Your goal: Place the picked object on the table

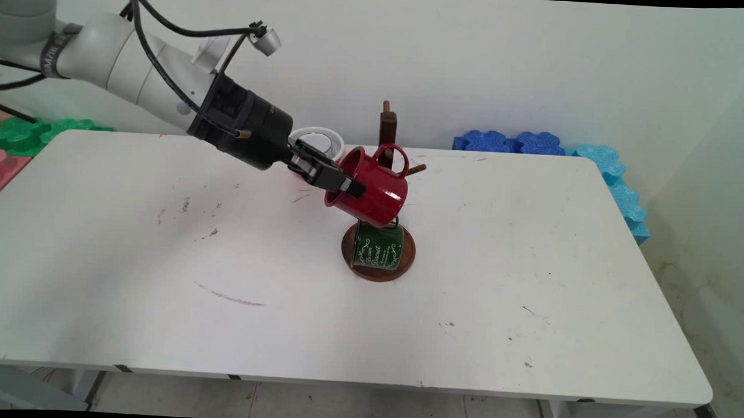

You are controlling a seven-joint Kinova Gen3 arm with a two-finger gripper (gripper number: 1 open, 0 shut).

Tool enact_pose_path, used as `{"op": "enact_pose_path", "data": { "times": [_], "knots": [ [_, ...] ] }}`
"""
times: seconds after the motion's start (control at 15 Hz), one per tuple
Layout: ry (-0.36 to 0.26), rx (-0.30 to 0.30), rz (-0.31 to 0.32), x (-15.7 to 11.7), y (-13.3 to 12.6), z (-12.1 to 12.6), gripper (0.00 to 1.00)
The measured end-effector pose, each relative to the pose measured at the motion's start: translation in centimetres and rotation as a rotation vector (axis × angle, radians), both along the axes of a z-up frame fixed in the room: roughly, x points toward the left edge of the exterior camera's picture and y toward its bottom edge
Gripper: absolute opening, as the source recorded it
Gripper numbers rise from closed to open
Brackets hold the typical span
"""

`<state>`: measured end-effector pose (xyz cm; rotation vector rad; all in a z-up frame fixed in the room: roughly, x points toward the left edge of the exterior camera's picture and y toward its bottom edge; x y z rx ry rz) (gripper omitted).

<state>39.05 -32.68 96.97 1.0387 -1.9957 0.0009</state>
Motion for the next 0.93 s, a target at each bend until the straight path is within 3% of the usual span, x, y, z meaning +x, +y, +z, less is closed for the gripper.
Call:
{"op": "enact_pose_path", "data": {
  "times": [0.93],
  "knots": [
    [0.003,0.001,-0.008,0.10,0.37,0.65,0.00]
  ]
}}
